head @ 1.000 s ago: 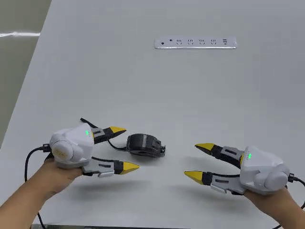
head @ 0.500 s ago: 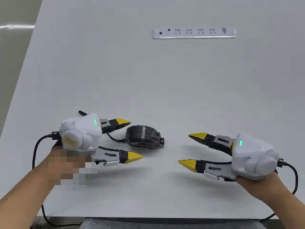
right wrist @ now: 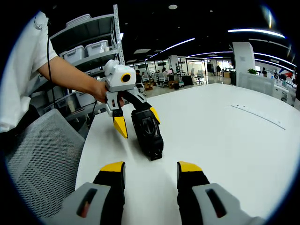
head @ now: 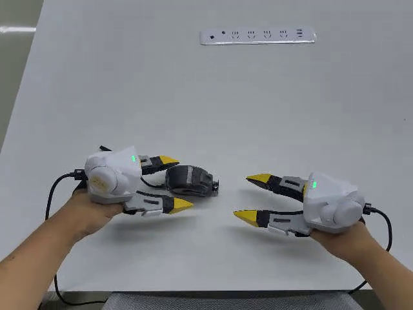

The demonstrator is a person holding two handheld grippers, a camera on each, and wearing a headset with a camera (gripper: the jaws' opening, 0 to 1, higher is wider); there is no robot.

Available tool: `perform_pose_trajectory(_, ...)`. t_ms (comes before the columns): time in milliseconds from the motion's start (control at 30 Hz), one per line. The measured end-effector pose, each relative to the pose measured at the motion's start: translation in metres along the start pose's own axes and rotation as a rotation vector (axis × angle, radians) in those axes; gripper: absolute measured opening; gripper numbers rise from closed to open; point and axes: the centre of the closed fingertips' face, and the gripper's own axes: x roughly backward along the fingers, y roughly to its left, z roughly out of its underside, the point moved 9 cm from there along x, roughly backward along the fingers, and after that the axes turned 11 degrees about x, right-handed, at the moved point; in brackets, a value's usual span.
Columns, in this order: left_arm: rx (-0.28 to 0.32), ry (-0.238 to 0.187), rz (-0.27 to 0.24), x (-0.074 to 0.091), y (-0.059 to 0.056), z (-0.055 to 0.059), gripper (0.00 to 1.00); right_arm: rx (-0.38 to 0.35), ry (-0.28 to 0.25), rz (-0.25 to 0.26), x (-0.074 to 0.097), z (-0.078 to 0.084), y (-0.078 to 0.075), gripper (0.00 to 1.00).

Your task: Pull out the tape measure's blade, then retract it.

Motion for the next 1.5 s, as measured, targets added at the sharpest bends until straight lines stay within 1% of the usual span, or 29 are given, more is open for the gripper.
perform_pose_trajectory(133, -0.005, 0.015, 0.007, -0.002, 0.003, 0.001, 0.52, -0.002, 0.001, -0.006, -0.003, 0.0, -0.002, 0.44)
perform_pose_trajectory(400, -0.009, 0.034, 0.018, -0.003, 0.005, 0.001, 0.5, -0.009, -0.003, -0.013, -0.007, 0.001, -0.006, 0.43)
perform_pose_trajectory(633, -0.011, 0.051, 0.034, -0.006, 0.005, 0.0, 0.45, -0.011, 0.0, -0.021, -0.01, 0.003, -0.008, 0.43)
perform_pose_trajectory(700, -0.012, 0.055, 0.042, -0.007, 0.006, 0.001, 0.42, -0.011, 0.002, -0.024, -0.011, 0.003, -0.009, 0.43)
perform_pose_trajectory(933, -0.015, 0.056, 0.04, -0.008, 0.008, 0.001, 0.4, -0.016, 0.001, -0.031, -0.016, 0.003, -0.01, 0.42)
perform_pose_trajectory(1033, -0.007, 0.042, 0.038, -0.007, 0.01, 0.0, 0.38, -0.02, 0.001, -0.037, -0.018, 0.003, -0.01, 0.41)
perform_pose_trajectory(1133, -0.01, 0.046, 0.036, -0.007, 0.009, 0.0, 0.37, -0.02, 0.002, -0.043, -0.02, 0.005, -0.009, 0.41)
perform_pose_trajectory(1200, -0.015, 0.048, 0.044, -0.007, 0.008, -0.001, 0.36, -0.022, 0.004, -0.045, -0.02, 0.006, -0.01, 0.41)
perform_pose_trajectory(1500, -0.028, 0.045, 0.05, -0.007, 0.009, -0.001, 0.35, -0.022, 0.008, -0.052, -0.022, 0.006, -0.011, 0.4)
